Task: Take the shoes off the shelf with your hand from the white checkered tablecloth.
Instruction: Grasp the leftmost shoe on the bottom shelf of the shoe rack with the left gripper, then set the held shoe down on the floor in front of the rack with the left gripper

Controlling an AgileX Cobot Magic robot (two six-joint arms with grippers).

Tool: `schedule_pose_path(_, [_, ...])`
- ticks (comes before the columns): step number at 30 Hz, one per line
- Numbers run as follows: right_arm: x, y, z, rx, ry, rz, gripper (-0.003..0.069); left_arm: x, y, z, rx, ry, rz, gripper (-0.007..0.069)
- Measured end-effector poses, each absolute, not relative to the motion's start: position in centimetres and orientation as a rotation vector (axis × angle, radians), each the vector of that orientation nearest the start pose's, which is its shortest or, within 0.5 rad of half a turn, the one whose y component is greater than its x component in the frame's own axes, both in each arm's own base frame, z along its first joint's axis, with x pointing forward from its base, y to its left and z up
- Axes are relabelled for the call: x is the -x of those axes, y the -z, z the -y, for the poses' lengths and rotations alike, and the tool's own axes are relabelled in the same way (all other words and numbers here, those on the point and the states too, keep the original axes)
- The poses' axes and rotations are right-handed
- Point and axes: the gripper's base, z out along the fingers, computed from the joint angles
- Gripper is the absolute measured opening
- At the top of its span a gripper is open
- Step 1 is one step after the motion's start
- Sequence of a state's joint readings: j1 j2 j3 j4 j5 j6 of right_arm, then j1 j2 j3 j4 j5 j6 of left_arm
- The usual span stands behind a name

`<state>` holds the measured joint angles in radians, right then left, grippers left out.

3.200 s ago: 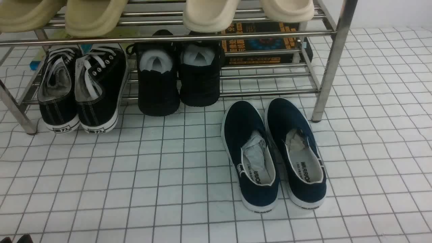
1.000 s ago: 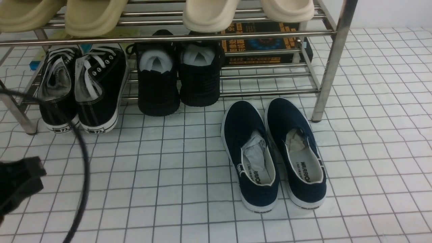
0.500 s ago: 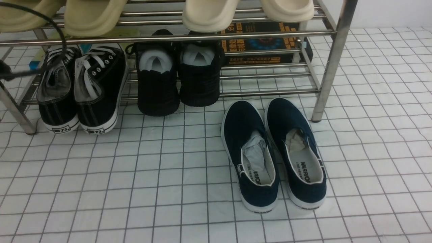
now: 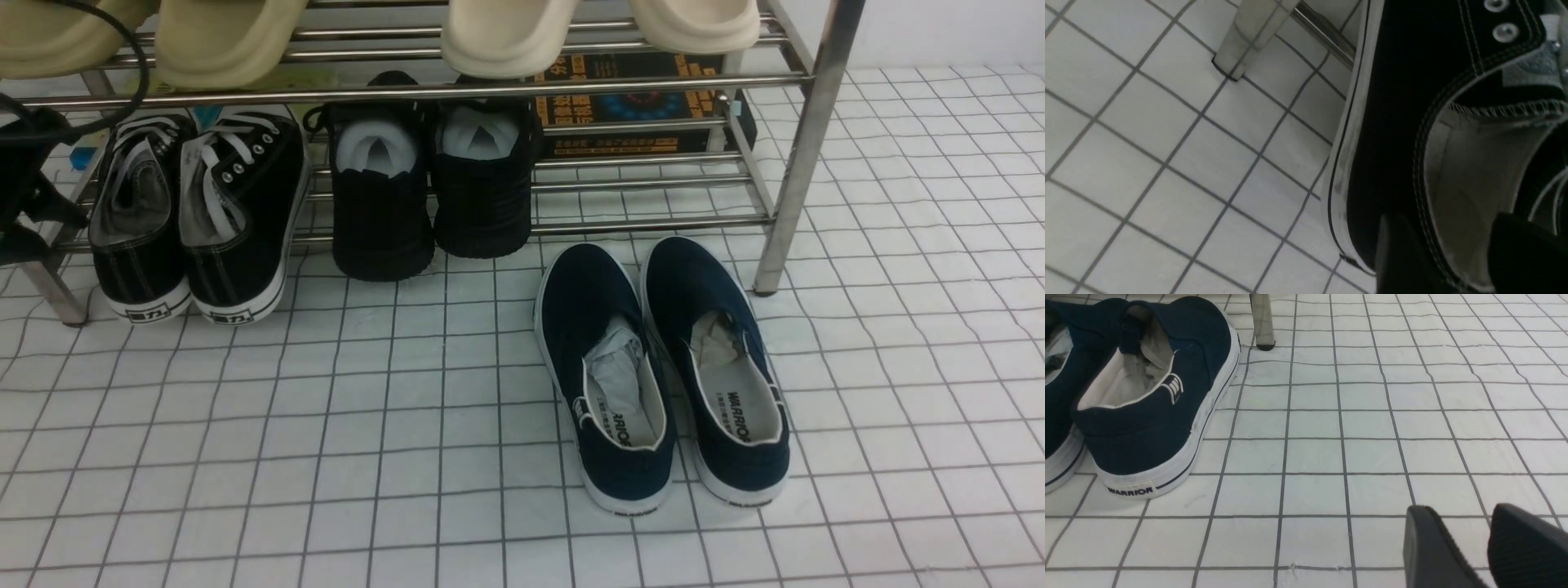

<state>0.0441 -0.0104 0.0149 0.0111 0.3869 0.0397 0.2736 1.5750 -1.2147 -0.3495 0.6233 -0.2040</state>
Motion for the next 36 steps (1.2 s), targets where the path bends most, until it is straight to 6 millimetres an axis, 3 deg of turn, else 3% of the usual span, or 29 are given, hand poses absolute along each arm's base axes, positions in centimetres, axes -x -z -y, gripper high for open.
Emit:
schedule_pose_path(5, [-5.2,-17.4,-0.3,-0.003,-0.069,-1.875,0.0239,-34.9,-27.2,-8.0,0.854,0.334,-2.306,0.0482])
schedule_pose_path(11, [-5.2,-17.4,-0.3,-0.003,-0.069,-1.875,0.0239,-35.8,-25.0,-8.3,0.888,0.339,-2.346,0.0469])
schedule_pose_path(15, [-5.2,-17.4,-0.3,-0.003,-0.069,-1.875,0.0239,-36.2,-24.3,-8.2,0.934,0.384,-2.34,0.0324])
schedule_pose_path(16, [-5.2,-17.4,-0.3,-0.003,-0.069,-1.875,0.0239,-36.3,-24.2,-8.2,0.939,0.389,-2.34,0.0227])
schedule_pose_path(17, [-5.2,-17.4,-0.3,-0.003,-0.069,-1.875,0.0239,-36.3,-24.2,-8.2,0.94,0.39,-2.341,0.0212])
schedule_pose_path(18, [-5.2,-17.4,-0.3,-0.003,-0.069,-1.875,0.0239,-36.3,-24.2,-8.2,0.93,0.382,-2.347,0.0096])
schedule_pose_path(21, [-5.2,-17.4,-0.3,-0.003,-0.069,-1.875,0.0239,-36.1,-24.2,-8.3,0.902,0.351,-2.371,0.0024])
schedule_pose_path(23, [-5.2,-17.4,-0.3,-0.003,-0.069,-1.875,0.0239,-35.7,-24.5,-8.4,0.885,0.333,-2.39,0.0017])
schedule_pose_path(36, [-5.2,-17.4,-0.3,-0.003,-0.069,-1.875,0.0239,-27.3,-30.6,-9.4,0.733,-0.054,-2.691,0.0016])
